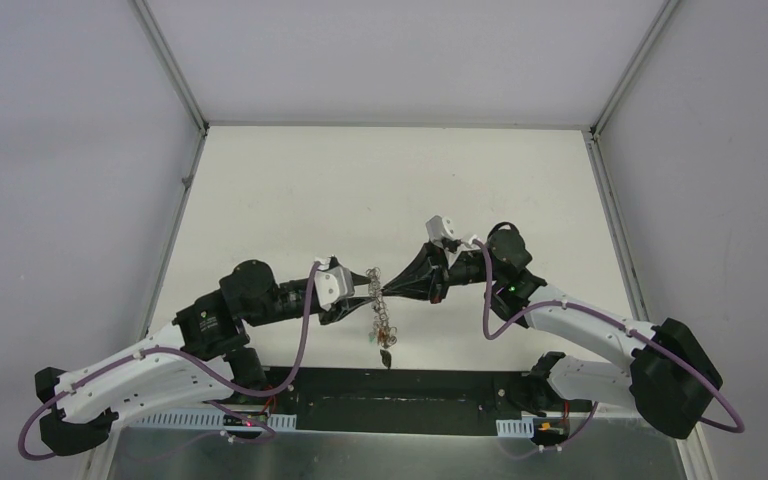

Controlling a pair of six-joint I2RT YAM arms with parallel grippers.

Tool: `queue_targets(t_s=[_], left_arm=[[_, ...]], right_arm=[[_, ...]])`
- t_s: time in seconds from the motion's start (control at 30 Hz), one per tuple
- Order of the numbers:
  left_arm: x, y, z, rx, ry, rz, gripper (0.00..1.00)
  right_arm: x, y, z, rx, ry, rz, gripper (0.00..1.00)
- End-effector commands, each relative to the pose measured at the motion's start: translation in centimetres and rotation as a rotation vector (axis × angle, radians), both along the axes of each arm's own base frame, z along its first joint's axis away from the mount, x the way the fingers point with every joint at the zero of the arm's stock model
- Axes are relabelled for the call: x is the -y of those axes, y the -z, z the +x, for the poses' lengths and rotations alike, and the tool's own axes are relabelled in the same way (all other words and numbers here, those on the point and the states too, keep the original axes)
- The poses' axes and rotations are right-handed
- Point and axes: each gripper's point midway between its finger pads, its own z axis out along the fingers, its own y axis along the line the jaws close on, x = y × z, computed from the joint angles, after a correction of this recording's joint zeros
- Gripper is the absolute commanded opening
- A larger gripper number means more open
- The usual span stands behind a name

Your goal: Put the keys on the keyring

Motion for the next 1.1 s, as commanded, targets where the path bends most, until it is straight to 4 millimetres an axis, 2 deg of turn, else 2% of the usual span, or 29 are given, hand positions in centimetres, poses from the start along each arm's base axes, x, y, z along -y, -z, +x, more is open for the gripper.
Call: queue_targets(t_s=[0.0,0.17,0.43,0.73,0.87,1.07], left_arm=[[0.0,-1.8,-0.4,0.032,0.023,-0.021,0.36],[0.6,-1.9,-1.0,0.023,0.066,-0.018,0.35],[1.8,-1.9,-1.3,-0.019,0.104,-0.039,0.27],[2.2,-2.0,-1.5,-0.021,0.122,-0.054,0.14],[2.1,-1.8,-1.5,-0.016,0.122,-0.048,0.0],[1.6,-1.4,-1.0,-0.021,0.085,-0.016,0.0]], right_arm=[[0.7,-3.2,-1.3,0.136,-0.046,0.103,0.0],[0.7,-3.3,-1.4,0.142,-0.048,0.107,0.0],[0.7,-3.3,-1.3,0.138,-0.043,0.105,0.0],[0.7,-3.2,-1.2,0.136,-0.034,0.106,0.0],[0.7,-3.1,-1.2,0.134,-0.033,0.105,0.0],[0.7,-3.2,-1.1,0.133,-0.026,0.106,0.0]])
